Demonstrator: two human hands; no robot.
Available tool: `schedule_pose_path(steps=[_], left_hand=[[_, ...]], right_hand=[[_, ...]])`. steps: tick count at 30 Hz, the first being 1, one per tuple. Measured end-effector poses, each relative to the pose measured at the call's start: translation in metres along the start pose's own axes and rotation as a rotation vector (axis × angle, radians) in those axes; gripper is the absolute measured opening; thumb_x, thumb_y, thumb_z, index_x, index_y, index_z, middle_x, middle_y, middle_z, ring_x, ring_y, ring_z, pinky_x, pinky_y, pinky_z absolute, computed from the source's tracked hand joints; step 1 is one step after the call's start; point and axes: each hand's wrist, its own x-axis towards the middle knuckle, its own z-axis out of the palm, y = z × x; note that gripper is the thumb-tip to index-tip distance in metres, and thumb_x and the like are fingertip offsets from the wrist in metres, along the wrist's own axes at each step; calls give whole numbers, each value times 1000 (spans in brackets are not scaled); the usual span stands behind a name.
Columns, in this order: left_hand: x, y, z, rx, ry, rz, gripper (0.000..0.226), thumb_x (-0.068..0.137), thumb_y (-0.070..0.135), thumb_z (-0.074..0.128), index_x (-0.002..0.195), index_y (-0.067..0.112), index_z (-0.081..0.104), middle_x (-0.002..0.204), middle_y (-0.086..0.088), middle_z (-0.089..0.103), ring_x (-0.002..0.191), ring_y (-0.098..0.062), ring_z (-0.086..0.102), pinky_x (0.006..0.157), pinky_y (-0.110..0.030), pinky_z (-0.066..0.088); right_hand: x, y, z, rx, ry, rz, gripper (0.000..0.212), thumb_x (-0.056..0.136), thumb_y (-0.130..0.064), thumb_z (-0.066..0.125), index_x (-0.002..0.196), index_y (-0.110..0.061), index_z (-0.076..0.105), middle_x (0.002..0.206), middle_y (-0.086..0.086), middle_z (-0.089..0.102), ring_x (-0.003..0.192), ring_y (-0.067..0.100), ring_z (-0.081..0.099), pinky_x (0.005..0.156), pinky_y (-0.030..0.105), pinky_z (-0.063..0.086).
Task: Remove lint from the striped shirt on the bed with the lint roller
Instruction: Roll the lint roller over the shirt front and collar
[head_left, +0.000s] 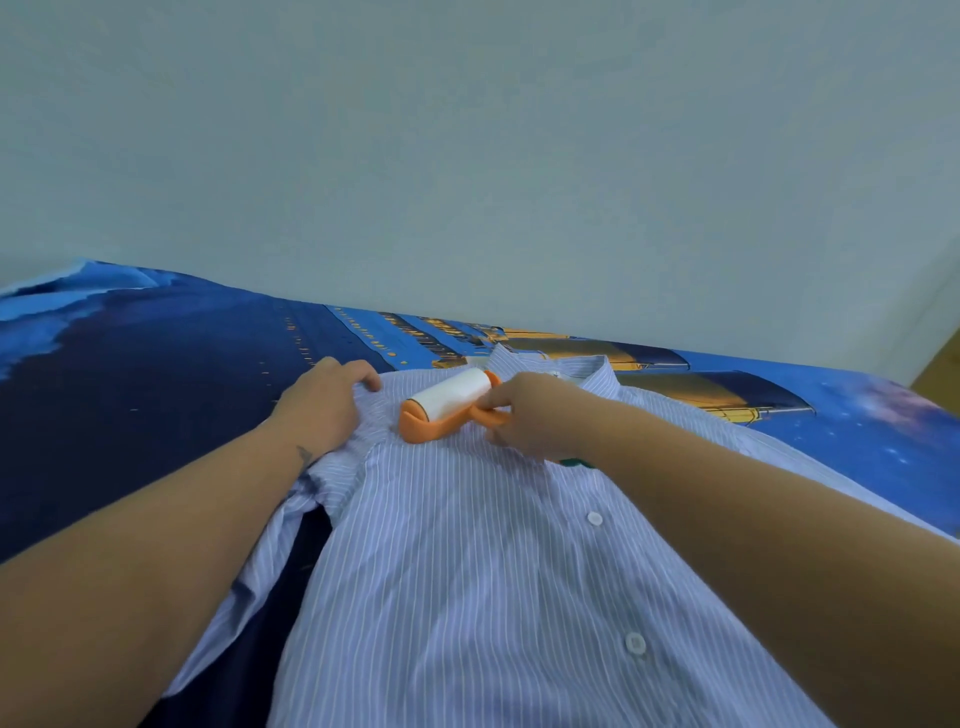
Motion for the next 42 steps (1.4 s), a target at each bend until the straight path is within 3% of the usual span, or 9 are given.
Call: schedule_pose_path(steps=[3, 14, 18, 24, 28, 31, 34, 38, 42], left_hand=[[0, -1, 1, 18, 13, 9, 49, 87, -3, 44, 112, 36, 61, 100, 0, 39, 84, -23, 50, 72, -35, 45], [0, -1, -2, 104, 12, 91, 49, 89, -2, 39, 119, 31, 61, 107, -8, 45, 85, -23, 47, 70, -34, 41], [-1, 0, -10, 218, 28, 177, 52, 87, -4, 38, 120, 28, 60, 111, -10, 46, 97, -28, 49, 79, -41, 48], [-4, 3, -12, 359, 28, 222, 48, 92, 6, 39, 130, 31, 53, 120, -9, 48, 108, -29, 43, 88, -41, 44], [-2, -9, -28, 186, -51, -25, 37, 93, 24, 39, 130, 28, 41, 121, -7, 54, 108, -32, 52, 91, -44, 44], [-4, -18, -40, 194, -134, -116, 29, 93, 35, 41, 103, 10, 51, 93, -7, 59, 87, -27, 55, 73, -34, 41], [-8, -20, -47, 240, -198, -95, 34, 93, 37, 40, 73, 12, 52, 80, -5, 56, 80, -25, 53, 68, -32, 37], [-12, -33, -46, 198, -111, -55, 26, 93, 26, 43, 70, 15, 45, 72, -1, 51, 67, -18, 48, 59, -31, 33], [-12, -40, -42, 138, 42, -22, 19, 94, 23, 38, 78, 16, 43, 71, -8, 55, 64, -24, 51, 56, -32, 37]], right_hand=[[-21, 14, -2, 44, -21, 11, 31, 97, -32, 44, 107, -15, 69, 81, 4, 63, 57, 12, 47, 55, 24, 39], [-74, 49, -29, -47, -195, 45, 28, 86, -39, 59, 115, -42, 63, 75, -13, 61, 56, 2, 63, 61, 22, 50], [-80, 59, -46, -125, -302, 58, 35, 82, -43, 62, 116, -52, 57, 74, -8, 71, 58, 1, 65, 66, 27, 55], [-92, 65, -76, -173, -459, 135, 27, 81, -46, 58, 106, -52, 61, 67, -5, 72, 50, 10, 66, 54, 31, 58], [-90, 68, -79, 39, -238, 184, 18, 87, -43, 53, 102, -48, 62, 57, -5, 67, 36, 10, 52, 39, 21, 43], [-79, 61, -55, 98, -192, 210, 19, 89, -34, 51, 104, -36, 61, 70, 8, 67, 34, 15, 44, 35, 19, 36], [-65, 49, -33, 77, -166, 195, 21, 91, -30, 47, 107, -26, 61, 73, 7, 67, 38, 11, 52, 35, 16, 36], [-41, 32, -14, -48, -135, 200, 26, 95, -24, 42, 119, -19, 52, 74, 1, 57, 53, 12, 51, 36, 17, 36], [-16, 20, -7, -34, -88, 220, 31, 94, -17, 41, 122, -13, 54, 104, 5, 59, 59, 11, 46, 42, 23, 32]])
